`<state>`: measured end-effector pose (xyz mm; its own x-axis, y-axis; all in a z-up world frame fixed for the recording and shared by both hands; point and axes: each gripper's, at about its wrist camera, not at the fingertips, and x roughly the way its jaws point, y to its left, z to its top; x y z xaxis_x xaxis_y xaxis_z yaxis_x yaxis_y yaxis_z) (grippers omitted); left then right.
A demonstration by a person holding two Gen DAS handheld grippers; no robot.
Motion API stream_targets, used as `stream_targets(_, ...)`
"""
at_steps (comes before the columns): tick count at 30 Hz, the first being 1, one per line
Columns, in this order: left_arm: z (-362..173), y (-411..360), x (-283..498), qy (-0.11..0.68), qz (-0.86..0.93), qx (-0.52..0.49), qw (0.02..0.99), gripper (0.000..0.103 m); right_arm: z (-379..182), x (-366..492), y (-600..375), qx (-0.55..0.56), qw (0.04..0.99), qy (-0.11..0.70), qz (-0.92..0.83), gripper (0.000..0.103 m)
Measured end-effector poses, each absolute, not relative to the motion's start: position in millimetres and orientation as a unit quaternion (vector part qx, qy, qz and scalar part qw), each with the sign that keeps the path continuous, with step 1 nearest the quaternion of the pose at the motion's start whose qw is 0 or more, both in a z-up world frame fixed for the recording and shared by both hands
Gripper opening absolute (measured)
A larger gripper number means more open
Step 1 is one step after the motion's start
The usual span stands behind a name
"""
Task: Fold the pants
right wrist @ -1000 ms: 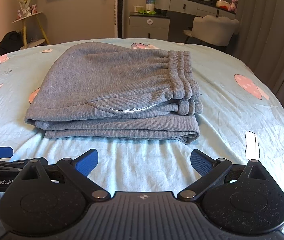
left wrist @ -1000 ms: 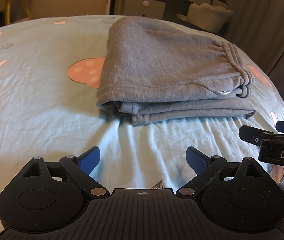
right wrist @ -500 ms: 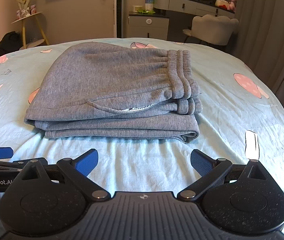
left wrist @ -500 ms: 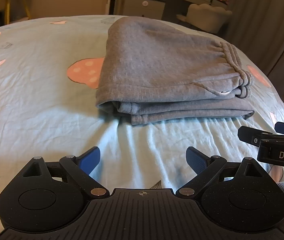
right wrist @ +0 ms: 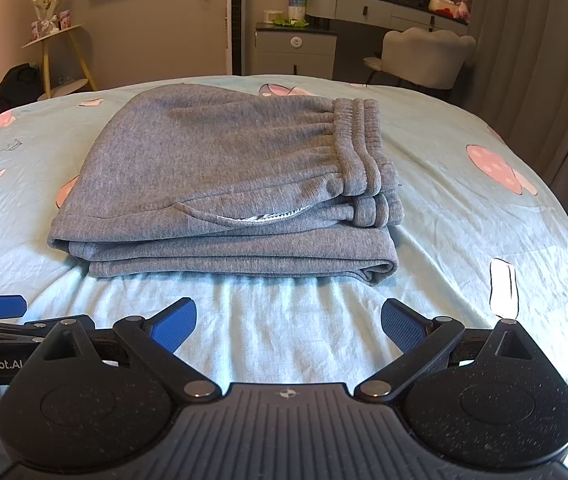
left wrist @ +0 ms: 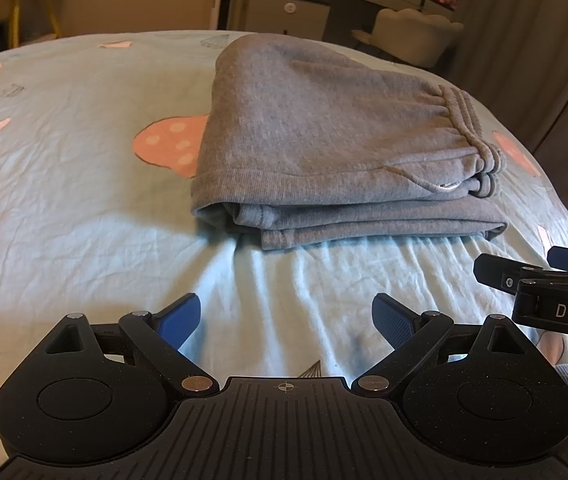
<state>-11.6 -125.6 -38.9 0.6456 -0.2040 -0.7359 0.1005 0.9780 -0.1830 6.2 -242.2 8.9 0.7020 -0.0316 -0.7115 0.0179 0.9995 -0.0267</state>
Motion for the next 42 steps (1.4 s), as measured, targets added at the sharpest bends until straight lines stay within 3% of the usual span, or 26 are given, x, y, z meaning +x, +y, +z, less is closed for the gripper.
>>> stream_targets(31,-38.0,-124.5,-12.7,0.412,-0.091,-0.076,0.904,0.096,8.7,6.0,-242.6,-0.008,0.922,0.386,-0.016,0.099)
stream_targets(42,-34.7,-116.4,-13.3,0.396,-0.112,-0.128,0.902,0.096,7.1,6.0,-242.7,-0.007,0.921,0.388,-0.017,0.099)
